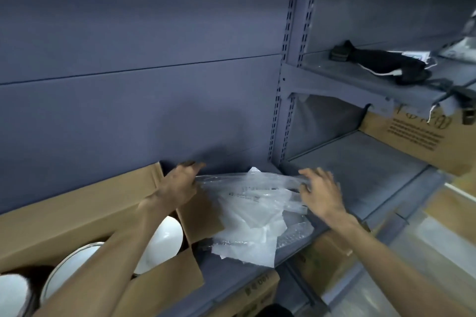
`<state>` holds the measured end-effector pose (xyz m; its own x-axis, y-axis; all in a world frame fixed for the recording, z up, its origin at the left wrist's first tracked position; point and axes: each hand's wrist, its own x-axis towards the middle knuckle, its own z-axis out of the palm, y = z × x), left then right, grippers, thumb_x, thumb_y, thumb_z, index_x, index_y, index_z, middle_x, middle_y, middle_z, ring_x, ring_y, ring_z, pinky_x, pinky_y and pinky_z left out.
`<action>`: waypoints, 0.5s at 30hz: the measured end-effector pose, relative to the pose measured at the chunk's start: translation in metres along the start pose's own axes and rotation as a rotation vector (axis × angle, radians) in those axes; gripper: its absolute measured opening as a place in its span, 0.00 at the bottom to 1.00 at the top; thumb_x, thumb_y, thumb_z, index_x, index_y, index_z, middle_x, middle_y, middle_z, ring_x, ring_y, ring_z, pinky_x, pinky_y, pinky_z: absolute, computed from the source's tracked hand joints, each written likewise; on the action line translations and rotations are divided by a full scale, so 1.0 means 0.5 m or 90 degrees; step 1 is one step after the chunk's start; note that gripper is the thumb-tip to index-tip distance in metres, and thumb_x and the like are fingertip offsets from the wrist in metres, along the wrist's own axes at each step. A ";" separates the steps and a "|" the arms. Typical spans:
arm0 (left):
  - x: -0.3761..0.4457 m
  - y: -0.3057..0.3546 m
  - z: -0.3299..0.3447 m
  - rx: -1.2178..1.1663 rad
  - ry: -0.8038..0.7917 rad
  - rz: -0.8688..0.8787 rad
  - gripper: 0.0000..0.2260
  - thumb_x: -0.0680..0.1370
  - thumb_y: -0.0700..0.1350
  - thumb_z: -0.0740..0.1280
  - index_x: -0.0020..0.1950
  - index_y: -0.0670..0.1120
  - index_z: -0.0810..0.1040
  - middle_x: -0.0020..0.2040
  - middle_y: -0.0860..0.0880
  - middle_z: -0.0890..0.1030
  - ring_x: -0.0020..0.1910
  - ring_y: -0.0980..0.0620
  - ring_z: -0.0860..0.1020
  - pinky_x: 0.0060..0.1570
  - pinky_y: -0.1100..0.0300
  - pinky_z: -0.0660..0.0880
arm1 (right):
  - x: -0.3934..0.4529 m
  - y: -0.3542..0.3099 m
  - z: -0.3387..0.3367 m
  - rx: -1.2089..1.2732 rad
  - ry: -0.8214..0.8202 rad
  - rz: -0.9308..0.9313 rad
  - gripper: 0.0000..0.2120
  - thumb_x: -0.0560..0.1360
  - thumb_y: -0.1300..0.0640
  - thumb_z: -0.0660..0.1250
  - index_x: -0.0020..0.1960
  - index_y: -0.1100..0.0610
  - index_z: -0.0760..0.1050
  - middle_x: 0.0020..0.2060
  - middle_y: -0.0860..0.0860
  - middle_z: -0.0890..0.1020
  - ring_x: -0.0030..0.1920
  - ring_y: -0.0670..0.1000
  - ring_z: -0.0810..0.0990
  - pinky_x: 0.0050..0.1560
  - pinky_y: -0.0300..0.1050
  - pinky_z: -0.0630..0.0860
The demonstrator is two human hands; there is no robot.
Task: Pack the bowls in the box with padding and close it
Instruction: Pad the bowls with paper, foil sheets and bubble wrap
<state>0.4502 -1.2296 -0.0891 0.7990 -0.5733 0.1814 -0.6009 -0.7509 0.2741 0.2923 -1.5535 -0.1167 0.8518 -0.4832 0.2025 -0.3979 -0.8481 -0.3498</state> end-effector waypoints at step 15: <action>0.051 -0.004 0.067 -0.038 -0.082 -0.034 0.11 0.83 0.43 0.62 0.63 0.45 0.78 0.61 0.45 0.78 0.61 0.44 0.76 0.59 0.54 0.72 | 0.068 0.044 0.028 -0.083 -0.172 0.015 0.15 0.84 0.58 0.60 0.69 0.50 0.73 0.63 0.53 0.77 0.68 0.59 0.67 0.63 0.60 0.62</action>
<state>0.4712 -1.2538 -0.1167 0.8180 -0.5735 0.0437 -0.5527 -0.7626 0.3361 0.3170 -1.5856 -0.1305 0.8943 -0.4433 -0.0611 -0.4450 -0.8663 -0.2272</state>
